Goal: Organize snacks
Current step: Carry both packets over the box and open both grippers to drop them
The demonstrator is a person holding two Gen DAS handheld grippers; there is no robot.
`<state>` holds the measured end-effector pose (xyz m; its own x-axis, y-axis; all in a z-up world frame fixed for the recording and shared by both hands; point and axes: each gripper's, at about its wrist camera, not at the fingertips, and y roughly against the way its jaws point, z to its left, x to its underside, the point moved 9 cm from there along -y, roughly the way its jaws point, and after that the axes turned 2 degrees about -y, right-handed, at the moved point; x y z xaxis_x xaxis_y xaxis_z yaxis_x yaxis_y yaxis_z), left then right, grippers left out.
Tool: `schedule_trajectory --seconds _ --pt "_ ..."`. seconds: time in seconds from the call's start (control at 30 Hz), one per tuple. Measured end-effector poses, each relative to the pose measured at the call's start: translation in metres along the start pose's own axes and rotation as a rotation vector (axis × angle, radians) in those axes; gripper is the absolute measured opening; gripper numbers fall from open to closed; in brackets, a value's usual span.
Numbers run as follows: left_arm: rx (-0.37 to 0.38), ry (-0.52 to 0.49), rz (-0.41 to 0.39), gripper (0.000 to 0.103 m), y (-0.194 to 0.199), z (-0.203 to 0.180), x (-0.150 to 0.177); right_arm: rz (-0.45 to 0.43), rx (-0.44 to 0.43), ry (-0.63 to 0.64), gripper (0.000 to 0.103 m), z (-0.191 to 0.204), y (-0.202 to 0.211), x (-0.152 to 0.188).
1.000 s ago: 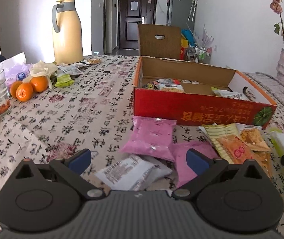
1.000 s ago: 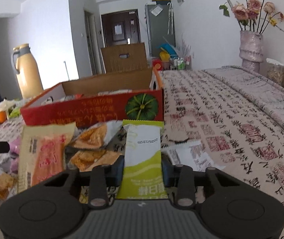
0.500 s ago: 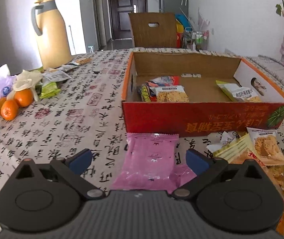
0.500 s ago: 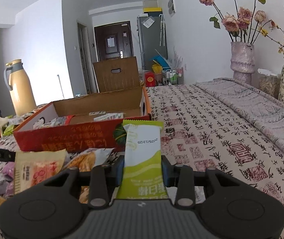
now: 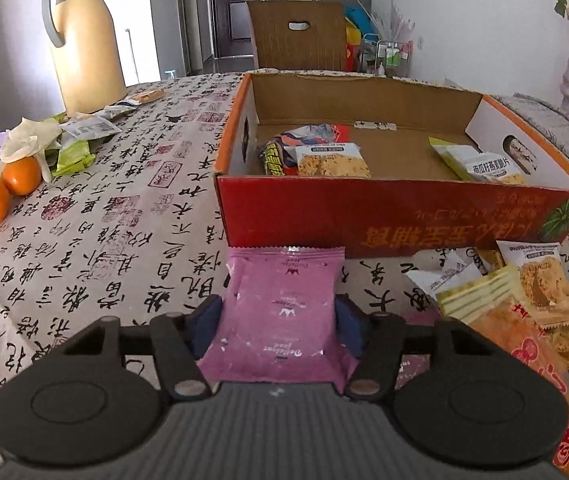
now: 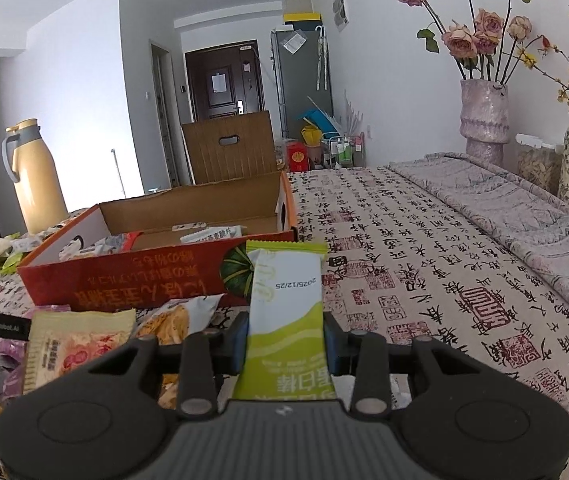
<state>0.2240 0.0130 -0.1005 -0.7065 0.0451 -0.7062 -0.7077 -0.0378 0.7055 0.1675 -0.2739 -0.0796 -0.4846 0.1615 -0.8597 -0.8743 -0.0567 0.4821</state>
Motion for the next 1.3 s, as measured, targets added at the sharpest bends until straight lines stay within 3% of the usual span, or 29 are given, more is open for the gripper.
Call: schedule_trajectory --seconds 0.3,0.63,1.03,1.3 --pt "-0.004 0.009 -0.054 0.061 0.017 0.003 -0.004 -0.006 -0.005 -0.001 0.036 0.000 0.002 -0.001" --pt "0.011 0.033 -0.167 0.061 0.059 0.001 -0.022 -0.033 -0.017 0.003 0.036 0.004 0.008 -0.009" --pt "0.058 0.013 -0.277 0.062 0.087 -0.029 -0.065 -0.122 -0.061 0.026 0.036 0.029 0.002 -0.054" --pt "0.062 -0.004 -0.309 0.062 0.080 -0.050 -0.100 -0.155 -0.077 0.046 0.036 0.044 -0.023 -0.087"
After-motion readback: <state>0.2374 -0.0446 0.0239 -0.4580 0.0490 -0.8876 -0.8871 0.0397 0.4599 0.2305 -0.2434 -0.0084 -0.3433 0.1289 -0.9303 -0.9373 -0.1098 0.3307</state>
